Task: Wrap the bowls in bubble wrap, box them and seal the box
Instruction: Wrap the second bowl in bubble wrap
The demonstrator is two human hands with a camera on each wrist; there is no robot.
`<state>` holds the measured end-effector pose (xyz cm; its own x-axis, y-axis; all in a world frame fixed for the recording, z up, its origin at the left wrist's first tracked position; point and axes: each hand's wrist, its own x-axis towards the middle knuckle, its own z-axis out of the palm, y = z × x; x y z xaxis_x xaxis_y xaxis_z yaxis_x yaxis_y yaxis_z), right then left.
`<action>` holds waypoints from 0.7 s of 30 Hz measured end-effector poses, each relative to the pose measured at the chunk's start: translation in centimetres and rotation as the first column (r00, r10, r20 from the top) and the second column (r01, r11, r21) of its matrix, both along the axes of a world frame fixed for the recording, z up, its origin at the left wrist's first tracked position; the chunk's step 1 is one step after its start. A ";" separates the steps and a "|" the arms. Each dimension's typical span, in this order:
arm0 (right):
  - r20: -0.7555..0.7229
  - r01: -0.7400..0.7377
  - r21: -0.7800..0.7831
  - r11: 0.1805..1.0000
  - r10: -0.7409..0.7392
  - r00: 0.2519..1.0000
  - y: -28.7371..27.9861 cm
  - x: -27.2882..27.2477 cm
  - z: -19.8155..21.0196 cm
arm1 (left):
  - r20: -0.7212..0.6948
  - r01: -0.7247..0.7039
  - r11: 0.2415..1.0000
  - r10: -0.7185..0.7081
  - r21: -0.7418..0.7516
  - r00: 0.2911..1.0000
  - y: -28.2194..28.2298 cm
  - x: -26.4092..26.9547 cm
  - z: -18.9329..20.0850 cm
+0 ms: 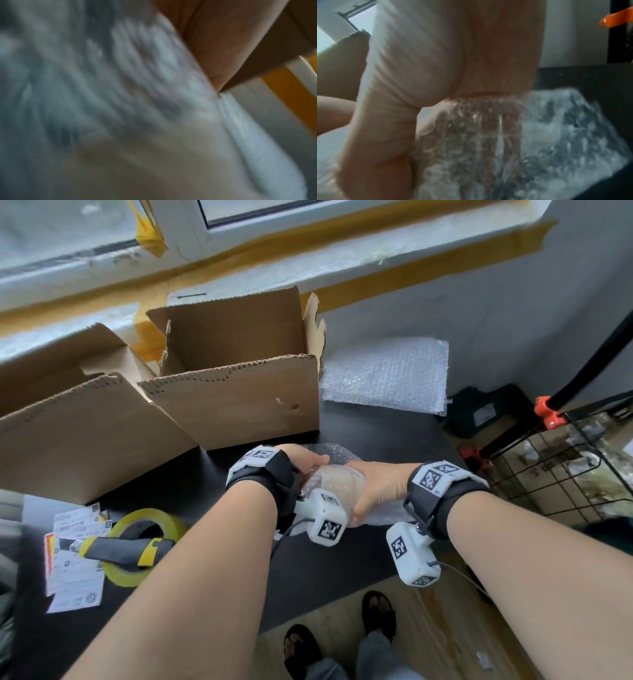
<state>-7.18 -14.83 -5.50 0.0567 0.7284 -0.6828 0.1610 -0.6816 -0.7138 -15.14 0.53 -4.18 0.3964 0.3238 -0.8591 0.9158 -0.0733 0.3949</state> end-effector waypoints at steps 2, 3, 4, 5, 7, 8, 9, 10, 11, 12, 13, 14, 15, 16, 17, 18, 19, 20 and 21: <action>-0.035 0.058 -0.014 0.998 -0.059 0.998 -0.6 0.4 -0.2 | -0.038 0.252 0.920 -0.253 0.301 0.967 0.7 0.8 -0.5; -0.022 0.089 -0.026 0.996 -0.089 0.996 -0.9 0.5 -0.2 | -0.040 0.322 0.846 -0.338 0.425 0.940 0.9 1.2 -0.5; -0.018 0.105 -0.033 0.994 -0.105 0.994 -1.1 0.6 -0.2 | 0.014 0.316 0.816 -0.368 0.484 0.930 1.0 1.5 -0.5; -0.013 0.114 -0.037 0.993 -0.114 0.993 -1.2 0.6 -0.3 | 0.090 0.288 0.816 -0.380 0.502 0.920 1.0 1.9 -0.6; -0.010 0.112 -0.063 0.992 -0.113 0.994 -1.3 0.5 -0.1 | 0.170 0.290 0.822 -0.416 0.490 0.893 0.4 2.4 -0.7; -0.011 0.101 -0.077 0.992 -0.102 0.995 -1.2 0.5 0.0 | 0.148 0.340 0.809 -0.457 0.479 0.877 0.1 2.7 -0.8; -0.009 0.086 -0.082 0.993 -0.088 0.996 -1.0 0.4 0.1 | 0.109 0.402 0.786 -0.503 0.469 0.857 0.1 3.0 -1.3; 0.000 0.070 -0.095 0.993 -0.071 0.998 -0.8 0.5 0.2 | 0.071 0.449 0.767 -0.535 0.458 0.842 0.1 3.1 -1.7; 0.020 0.050 -0.106 0.993 -0.048 0.999 -0.6 0.6 0.2 | 0.042 0.473 0.760 -0.546 0.445 0.837 0.3 3.2 -2.2; 0.042 0.024 -0.123 0.992 -0.019 0.999 -0.4 0.7 0.2 | 0.001 0.497 0.753 -0.552 0.431 0.834 0.5 3.1 -2.4; 0.055 0.003 -0.136 0.991 0.004 0.998 -0.3 0.8 0.1 | -0.036 0.519 0.738 -0.561 0.431 0.827 0.8 3.0 -2.6; 0.065 -0.015 -0.155 0.988 0.026 0.998 -0.1 1.0 0.1 | -0.063 0.536 0.725 -0.569 0.432 0.820 1.0 2.9 -2.6; 0.078 -0.031 -0.166 0.986 0.045 0.996 0.0 1.2 -0.1 | -0.062 0.537 0.729 -0.568 0.425 0.821 1.3 2.8 -2.8; 0.101 -0.050 -0.178 0.983 0.069 0.992 0.2 1.2 0.0 | -0.036 0.525 0.746 -0.562 0.410 0.826 1.4 2.7 -2.7; 0.127 -0.070 -0.193 0.979 0.095 0.987 0.5 1.4 0.0 | 0.014 0.506 0.766 -0.556 0.396 0.831 1.5 2.7 -2.6; 0.148 -0.091 -0.207 0.974 0.123 0.981 0.8 1.5 0.1 | 0.053 0.494 0.780 -0.552 0.384 0.832 1.5 2.6 -2.3; 0.164 -0.110 -0.221 0.969 0.148 0.975 1.2 1.6 0.3 | 0.105 0.479 0.795 -0.549 0.372 0.829 1.6 2.4 -2.0; 0.177 -0.129 -0.240 0.962 0.174 0.969 1.6 1.7 0.5 | 0.128 0.474 0.803 -0.546 0.362 0.828 1.6 2.3 -1.5; 0.188 -0.148 -0.260 0.954 0.201 0.961 2.0 1.8 0.7 | 0.148 0.475 0.805 -0.550 0.356 0.822 1.6 2.2 -1.3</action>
<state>-5.38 -12.87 -4.81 0.1047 0.5546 -0.8255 0.4215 -0.7766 -0.4683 -12.92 2.14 -5.47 0.7504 0.2336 -0.6184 0.5932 -0.6507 0.4740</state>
